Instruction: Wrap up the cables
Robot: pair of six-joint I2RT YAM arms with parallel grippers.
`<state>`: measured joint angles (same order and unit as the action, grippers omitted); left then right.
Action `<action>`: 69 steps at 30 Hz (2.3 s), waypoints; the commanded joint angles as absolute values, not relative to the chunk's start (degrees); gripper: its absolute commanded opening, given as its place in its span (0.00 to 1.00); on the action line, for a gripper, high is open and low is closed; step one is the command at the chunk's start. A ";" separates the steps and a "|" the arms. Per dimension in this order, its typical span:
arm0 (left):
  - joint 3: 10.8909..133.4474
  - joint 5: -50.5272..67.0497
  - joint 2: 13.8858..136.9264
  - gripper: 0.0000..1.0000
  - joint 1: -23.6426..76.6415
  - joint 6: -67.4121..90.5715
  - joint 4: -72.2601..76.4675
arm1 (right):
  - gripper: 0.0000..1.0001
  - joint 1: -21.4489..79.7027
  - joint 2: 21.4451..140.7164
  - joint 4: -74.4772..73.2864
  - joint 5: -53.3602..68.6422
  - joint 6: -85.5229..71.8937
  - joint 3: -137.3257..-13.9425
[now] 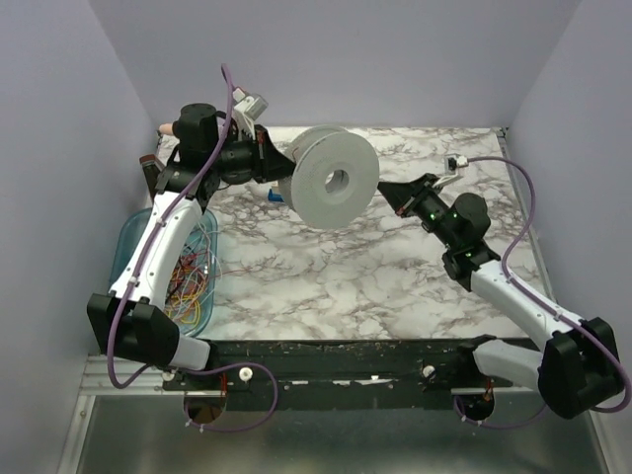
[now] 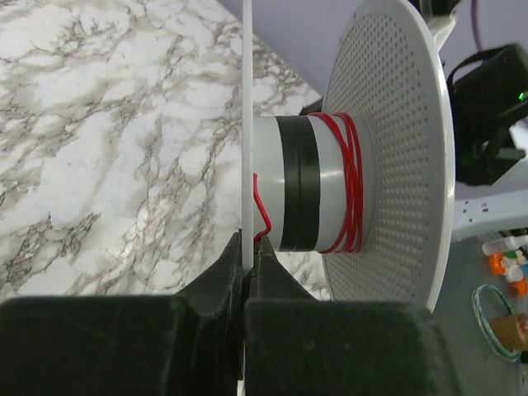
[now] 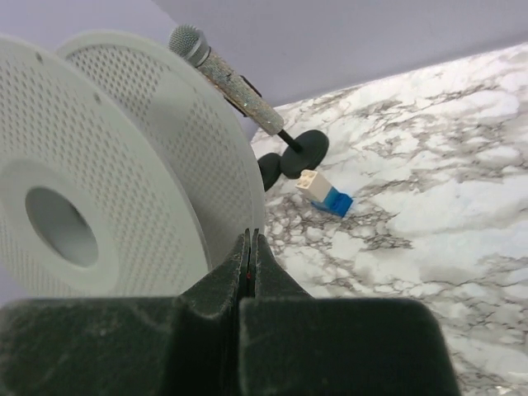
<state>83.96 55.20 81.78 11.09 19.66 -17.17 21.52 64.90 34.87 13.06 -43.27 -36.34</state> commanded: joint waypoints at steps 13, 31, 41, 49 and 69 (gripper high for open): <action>74.09 65.03 81.90 0.00 18.46 -8.16 -39.72 | 0.01 20.21 69.96 12.92 38.38 -11.26 -50.36; 88.66 55.02 113.27 0.00 24.43 -7.65 -42.45 | 0.01 19.78 81.81 7.82 31.73 -16.96 -42.71; 108.88 52.30 130.77 0.20 24.70 -6.33 -48.25 | 0.01 13.98 89.03 5.36 30.24 -22.32 -44.74; 119.16 44.40 139.30 0.30 24.96 -4.48 -47.98 | 0.01 13.54 96.41 6.50 30.77 -23.64 -49.56; 119.45 21.01 137.73 0.61 24.96 -0.26 -36.92 | 0.01 13.01 101.69 2.64 25.05 -22.59 -55.72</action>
<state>119.48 37.34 139.00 21.85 0.97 -45.78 10.90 102.00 0.60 25.65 -22.61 -53.08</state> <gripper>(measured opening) 0.594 0.012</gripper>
